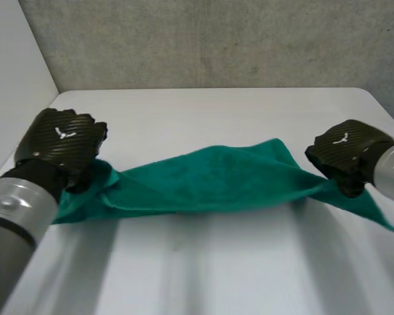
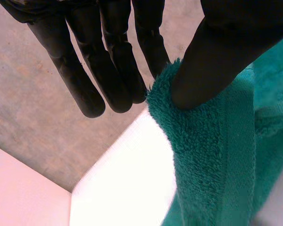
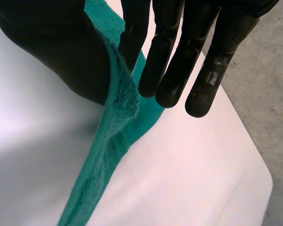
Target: Fold the towel.
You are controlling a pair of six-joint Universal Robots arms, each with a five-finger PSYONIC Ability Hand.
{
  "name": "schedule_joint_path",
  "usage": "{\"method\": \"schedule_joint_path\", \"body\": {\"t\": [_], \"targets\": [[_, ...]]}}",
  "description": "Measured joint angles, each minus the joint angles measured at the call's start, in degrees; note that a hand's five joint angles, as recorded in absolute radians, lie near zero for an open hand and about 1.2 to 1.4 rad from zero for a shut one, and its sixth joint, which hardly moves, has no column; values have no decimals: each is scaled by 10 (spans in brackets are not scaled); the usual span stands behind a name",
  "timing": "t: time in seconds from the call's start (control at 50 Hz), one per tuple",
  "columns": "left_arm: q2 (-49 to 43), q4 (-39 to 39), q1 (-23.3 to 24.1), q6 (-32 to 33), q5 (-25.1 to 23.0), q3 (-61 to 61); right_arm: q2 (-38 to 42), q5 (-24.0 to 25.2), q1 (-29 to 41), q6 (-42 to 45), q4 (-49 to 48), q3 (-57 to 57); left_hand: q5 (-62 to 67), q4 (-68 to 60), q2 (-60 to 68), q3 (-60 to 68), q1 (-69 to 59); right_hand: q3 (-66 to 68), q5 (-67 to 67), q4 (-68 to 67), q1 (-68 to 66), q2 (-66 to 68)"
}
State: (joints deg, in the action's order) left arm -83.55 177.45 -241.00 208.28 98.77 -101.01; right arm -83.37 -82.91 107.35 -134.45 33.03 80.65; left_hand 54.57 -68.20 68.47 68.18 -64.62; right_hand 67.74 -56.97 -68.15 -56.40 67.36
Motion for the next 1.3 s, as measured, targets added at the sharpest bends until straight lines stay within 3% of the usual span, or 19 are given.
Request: {"method": "schedule_joint_path", "body": {"t": [0.12,0.26,0.42,0.48,0.54,0.6,0.66,0.82,1.0,1.14,1.3], "targets": [[-6,-51,-82,-3,-71,-29,14,-1,-5,24,42,-6,0,-2,1,1,0,0,0,0,0,0],[-118,-15,-144,0,-103,-18,114,-19,-1,25,24,-28,0,-2,1,1,0,0,0,0,0,0],[-241,60,-134,3,-101,122,218,-64,2,6,-40,-163,0,-2,1,1,0,0,0,0,0,0],[-273,85,-113,1,-100,246,244,-90,8,-26,-106,-297,0,-2,1,1,0,0,0,0,0,0],[-280,93,-105,-1,-100,299,248,-97,11,-41,-135,-345,0,-2,1,1,0,0,0,0,0,0],[-270,132,-93,-15,-100,408,232,-104,14,-90,-245,-436,0,-3,2,2,0,0,0,-1,0,0],[-253,166,-92,-33,-100,448,207,-105,15,-113,-307,-452,0,-3,2,2,0,0,0,-1,0,0],[-213,238,-106,-76,-120,398,128,-89,11,-134,-368,-328,11,-3,2,2,0,0,0,-2,0,0],[-214,292,-151,-81,-253,165,70,-45,7,-131,-364,-54,11,-3,2,2,0,0,0,-2,0,0],[-276,294,-170,-50,-309,21,122,-33,11,-131,-363,64,11,-3,2,2,0,0,0,-2,0,0],[-306,269,-194,51,-297,-37,189,-33,13,-134,-366,100,8,3,-3,-3,5,0,0,-2,0,0]]}}
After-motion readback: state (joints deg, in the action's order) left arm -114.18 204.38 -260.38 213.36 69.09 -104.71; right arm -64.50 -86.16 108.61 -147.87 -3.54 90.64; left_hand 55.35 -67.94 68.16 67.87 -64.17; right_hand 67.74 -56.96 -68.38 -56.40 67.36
